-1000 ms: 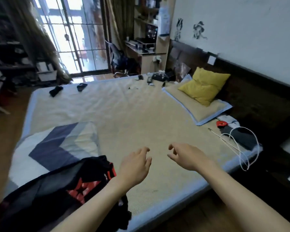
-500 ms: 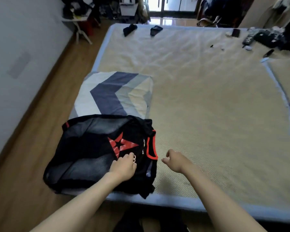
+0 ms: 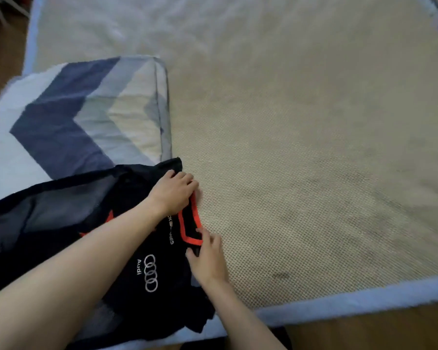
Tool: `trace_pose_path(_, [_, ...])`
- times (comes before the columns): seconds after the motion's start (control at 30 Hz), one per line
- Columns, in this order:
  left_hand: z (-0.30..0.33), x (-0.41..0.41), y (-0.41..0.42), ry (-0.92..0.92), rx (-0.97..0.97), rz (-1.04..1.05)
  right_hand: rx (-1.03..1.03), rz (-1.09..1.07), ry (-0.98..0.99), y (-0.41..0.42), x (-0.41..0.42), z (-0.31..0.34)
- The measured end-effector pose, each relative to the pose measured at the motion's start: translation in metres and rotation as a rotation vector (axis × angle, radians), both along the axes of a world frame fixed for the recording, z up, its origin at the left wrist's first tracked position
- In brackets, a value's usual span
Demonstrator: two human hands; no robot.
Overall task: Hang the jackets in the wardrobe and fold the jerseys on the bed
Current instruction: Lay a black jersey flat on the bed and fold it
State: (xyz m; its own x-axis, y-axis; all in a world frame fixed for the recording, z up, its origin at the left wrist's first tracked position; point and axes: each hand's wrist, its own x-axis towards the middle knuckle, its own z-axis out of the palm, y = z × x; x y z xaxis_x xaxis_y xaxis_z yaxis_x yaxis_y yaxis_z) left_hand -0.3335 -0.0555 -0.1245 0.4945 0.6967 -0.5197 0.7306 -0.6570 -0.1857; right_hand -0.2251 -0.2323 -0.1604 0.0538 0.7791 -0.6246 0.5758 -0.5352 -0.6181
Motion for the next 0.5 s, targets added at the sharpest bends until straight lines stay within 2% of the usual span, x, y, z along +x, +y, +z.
trace_pose_path(0.07, [-0.022, 0.014, 0.011, 0.050, -0.033, -0.038, 0.005, 0.035, -0.013, 0.002, -0.007, -0.014])
trace_pose_path(0.17, [-0.037, 0.025, 0.013, 0.113, -0.060, -0.043, 0.012, 0.211, -0.056, 0.000, -0.014, -0.021])
trace_pose_path(0.23, [-0.037, 0.025, 0.015, 0.147, -0.100, -0.009, -0.009, 0.222, -0.003, -0.005, -0.012, -0.019])
trace_pose_path(0.33, [-0.025, 0.018, 0.022, 0.173, -0.228, 0.061, -0.062, 0.049, 0.133, -0.008, 0.001, -0.011])
trace_pose_path(0.4, [-0.010, 0.013, 0.028, 0.155, -0.250, 0.065, -0.011, -0.074, 0.143, -0.003, 0.017, 0.000])
trace_pose_path(0.5, [0.029, 0.010, 0.038, 0.005, -0.230, 0.171, 0.067, -0.258, 0.175, 0.016, 0.051, 0.027])
